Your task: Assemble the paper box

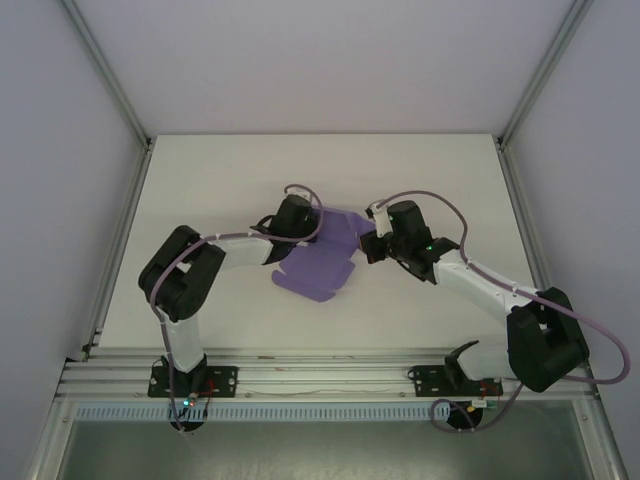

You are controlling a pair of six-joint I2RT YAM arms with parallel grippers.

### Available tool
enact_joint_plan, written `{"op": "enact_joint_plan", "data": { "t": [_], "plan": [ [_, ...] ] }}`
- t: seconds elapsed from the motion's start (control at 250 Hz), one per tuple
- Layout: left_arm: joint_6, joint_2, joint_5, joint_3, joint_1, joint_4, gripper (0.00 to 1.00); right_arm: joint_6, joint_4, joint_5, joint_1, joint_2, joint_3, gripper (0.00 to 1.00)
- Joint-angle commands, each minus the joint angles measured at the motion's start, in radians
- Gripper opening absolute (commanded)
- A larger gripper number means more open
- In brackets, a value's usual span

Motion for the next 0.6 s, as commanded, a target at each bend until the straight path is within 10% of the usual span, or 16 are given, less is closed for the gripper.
{"op": "enact_joint_plan", "data": {
  "t": [0.0, 0.308, 0.596],
  "plan": [
    [0.000, 0.070, -0.136, -0.034, -0.002, -0.085, 0.00, 0.028, -0.007, 0.003, 0.003, -0.019, 0.002, 0.03],
    [0.074, -0.087, 0.053, -0.157, -0.010, 0.121, 0.00, 0.041, -0.016, 0.147, 0.001, -0.110, -0.011, 0.64],
    [0.071, -0.137, -0.002, -0.175, -0.015, 0.099, 0.00, 0.021, 0.032, 0.304, 0.001, -0.223, -0.034, 0.84]
  ]
}}
